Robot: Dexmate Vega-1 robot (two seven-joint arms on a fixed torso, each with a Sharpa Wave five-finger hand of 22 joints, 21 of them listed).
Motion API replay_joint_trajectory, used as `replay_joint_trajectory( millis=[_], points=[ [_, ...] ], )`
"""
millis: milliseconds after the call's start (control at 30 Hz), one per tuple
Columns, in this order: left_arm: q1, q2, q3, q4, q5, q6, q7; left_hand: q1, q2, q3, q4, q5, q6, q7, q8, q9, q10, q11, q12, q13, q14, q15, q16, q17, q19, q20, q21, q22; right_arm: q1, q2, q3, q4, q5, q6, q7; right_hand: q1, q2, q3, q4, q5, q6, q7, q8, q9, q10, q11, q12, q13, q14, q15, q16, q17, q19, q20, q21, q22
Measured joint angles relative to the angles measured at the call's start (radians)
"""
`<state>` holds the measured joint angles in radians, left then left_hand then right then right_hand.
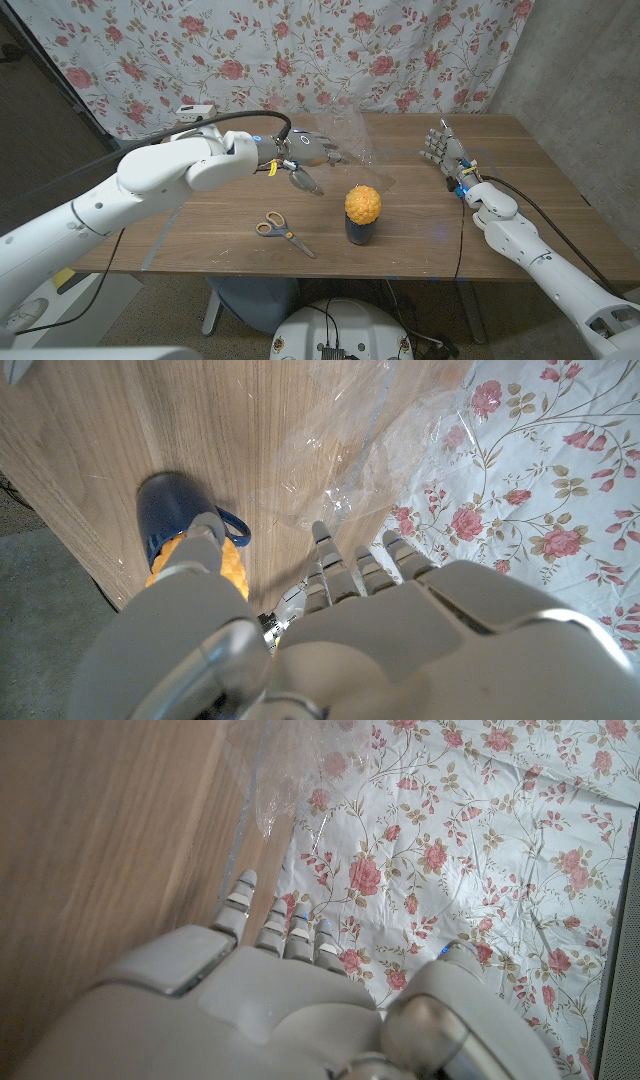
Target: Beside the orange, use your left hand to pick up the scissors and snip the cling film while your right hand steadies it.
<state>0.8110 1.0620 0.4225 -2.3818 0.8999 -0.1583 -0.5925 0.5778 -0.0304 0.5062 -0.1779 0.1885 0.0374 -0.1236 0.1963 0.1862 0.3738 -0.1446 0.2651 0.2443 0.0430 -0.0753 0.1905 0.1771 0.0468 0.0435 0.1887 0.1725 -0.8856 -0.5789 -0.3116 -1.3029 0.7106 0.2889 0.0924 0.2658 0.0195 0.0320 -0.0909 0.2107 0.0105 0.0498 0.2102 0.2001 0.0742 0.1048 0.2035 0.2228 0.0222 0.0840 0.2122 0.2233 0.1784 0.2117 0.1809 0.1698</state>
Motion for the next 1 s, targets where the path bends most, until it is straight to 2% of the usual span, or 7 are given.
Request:
replay_joint_trajectory(
  millis=[300,1000],
  points=[
    [0.002,0.02,-0.015,0.005,0.015,-0.058,0.003,0.0,0.0,0.0,0.0,0.0,-0.004,-0.004,0.0,0.0,0.005,-0.005,0.0,0.0,0.0,0.0,0.0,0.0,0.001,-0.006,0.0,0.0,-0.006,-0.003,0.003,-0.004,0.0,0.002,-0.004,0.001,0.001,0.004,-0.004,0.0,0.0,0.0,0.0,0.0,0.0,0.0,0.0,0.0,-0.005,-0.005,0.0,0.0,-0.001,-0.001,0.0,0.0],
    [0.012,0.082,-0.05,0.0,-0.057,-0.147,-0.104,0.004,-0.015,-0.009,0.009,0.0,-0.009,-0.009,0.0,0.0,0.014,-0.007,0.0,0.005,0.009,-0.009,0.007,0.0,-0.009,-0.017,0.0,0.0,0.01,0.011,-0.007,0.026,-0.009,0.011,0.001,0.011,0.002,0.008,-0.008,0.001,0.0,0.0,0.0,0.0,0.0,0.0,0.0,0.0,-0.005,-0.005,0.0,0.0,-0.004,0.003,0.0,0.0]
  ],
)
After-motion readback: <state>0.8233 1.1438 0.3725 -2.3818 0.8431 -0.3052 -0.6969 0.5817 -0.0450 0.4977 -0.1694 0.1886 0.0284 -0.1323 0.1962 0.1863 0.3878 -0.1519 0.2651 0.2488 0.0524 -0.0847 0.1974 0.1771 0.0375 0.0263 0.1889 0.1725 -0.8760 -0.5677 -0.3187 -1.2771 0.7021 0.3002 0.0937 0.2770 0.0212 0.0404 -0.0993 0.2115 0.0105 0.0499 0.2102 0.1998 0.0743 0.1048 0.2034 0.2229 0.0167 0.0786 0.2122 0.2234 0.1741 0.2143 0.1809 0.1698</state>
